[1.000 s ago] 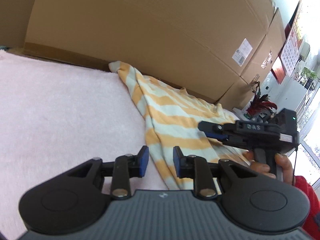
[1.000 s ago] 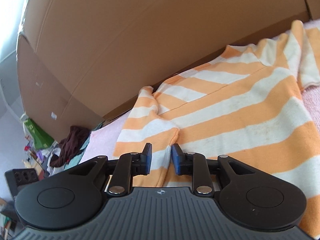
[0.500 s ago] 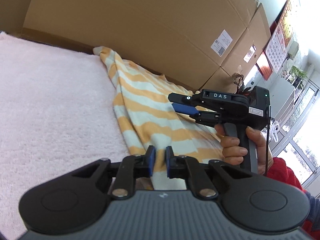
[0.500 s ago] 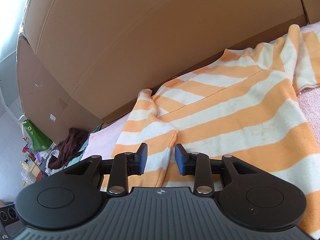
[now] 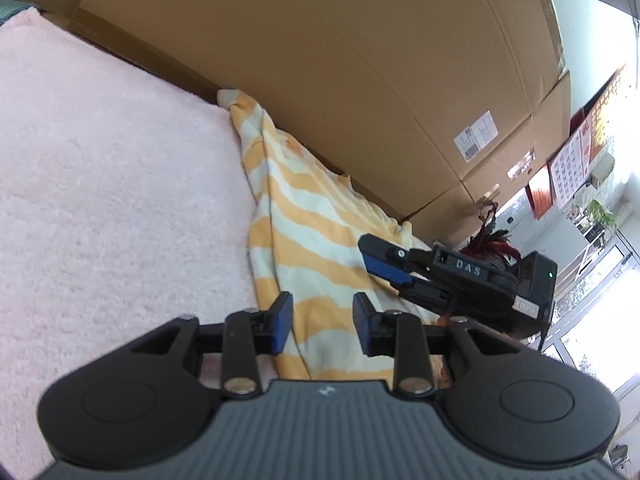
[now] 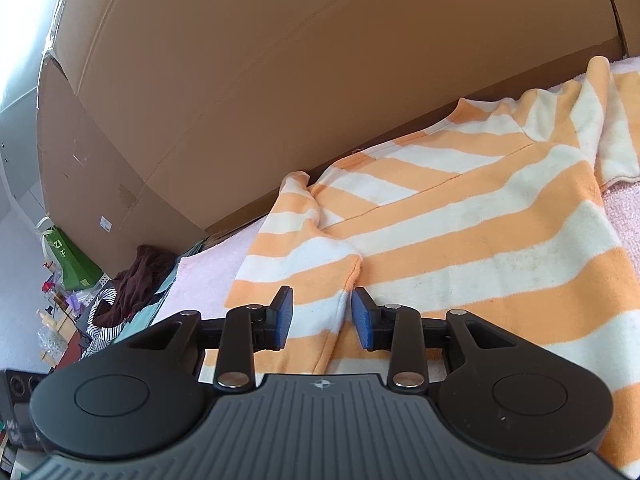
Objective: Fold clothes
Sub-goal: 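Pinch the shirt edge again with the left gripper, then open the left gripper and release the striped shirt edge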
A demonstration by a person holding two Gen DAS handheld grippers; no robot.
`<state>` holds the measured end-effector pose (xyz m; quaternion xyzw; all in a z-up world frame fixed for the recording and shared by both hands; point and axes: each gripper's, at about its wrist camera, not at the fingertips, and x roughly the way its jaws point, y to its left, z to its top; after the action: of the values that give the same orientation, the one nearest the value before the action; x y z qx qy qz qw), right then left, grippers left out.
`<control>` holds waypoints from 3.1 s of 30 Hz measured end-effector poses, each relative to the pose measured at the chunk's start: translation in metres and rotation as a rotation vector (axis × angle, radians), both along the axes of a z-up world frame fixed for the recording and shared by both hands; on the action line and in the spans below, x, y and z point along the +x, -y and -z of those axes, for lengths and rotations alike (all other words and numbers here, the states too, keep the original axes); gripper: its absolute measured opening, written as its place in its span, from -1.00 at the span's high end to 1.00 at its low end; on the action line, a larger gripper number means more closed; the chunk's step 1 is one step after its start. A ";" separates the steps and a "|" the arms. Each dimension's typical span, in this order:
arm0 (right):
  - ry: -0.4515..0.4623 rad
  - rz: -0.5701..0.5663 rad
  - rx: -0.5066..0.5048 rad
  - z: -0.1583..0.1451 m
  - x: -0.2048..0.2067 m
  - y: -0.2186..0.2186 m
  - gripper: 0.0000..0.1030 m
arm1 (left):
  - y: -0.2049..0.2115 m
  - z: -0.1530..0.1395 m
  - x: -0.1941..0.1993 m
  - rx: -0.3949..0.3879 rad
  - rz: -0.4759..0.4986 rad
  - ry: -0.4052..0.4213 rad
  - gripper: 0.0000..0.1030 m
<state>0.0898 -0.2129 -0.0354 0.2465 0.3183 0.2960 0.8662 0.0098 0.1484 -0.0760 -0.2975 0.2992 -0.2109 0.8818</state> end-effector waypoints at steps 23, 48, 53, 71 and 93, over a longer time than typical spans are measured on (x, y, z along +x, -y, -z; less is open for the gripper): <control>0.007 -0.010 -0.003 -0.001 0.001 -0.001 0.40 | 0.006 0.000 0.016 0.091 -0.003 0.031 1.00; 0.004 -0.010 -0.004 -0.002 0.002 -0.001 0.44 | 0.009 0.001 0.037 0.151 -0.015 0.063 1.00; 0.007 -0.013 -0.003 -0.002 0.002 -0.002 0.44 | 0.002 -0.001 0.024 0.121 -0.066 0.116 1.00; 0.006 -0.010 -0.004 -0.002 0.003 -0.002 0.42 | 0.001 0.002 0.021 0.118 -0.043 0.077 1.00; 0.043 -0.007 -0.024 -0.005 -0.001 -0.005 0.93 | 0.004 0.002 0.015 0.154 -0.079 0.071 1.00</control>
<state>0.0887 -0.2077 -0.0305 0.2284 0.3042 0.3003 0.8747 0.0243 0.1442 -0.0777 -0.2326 0.2713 -0.1627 0.9197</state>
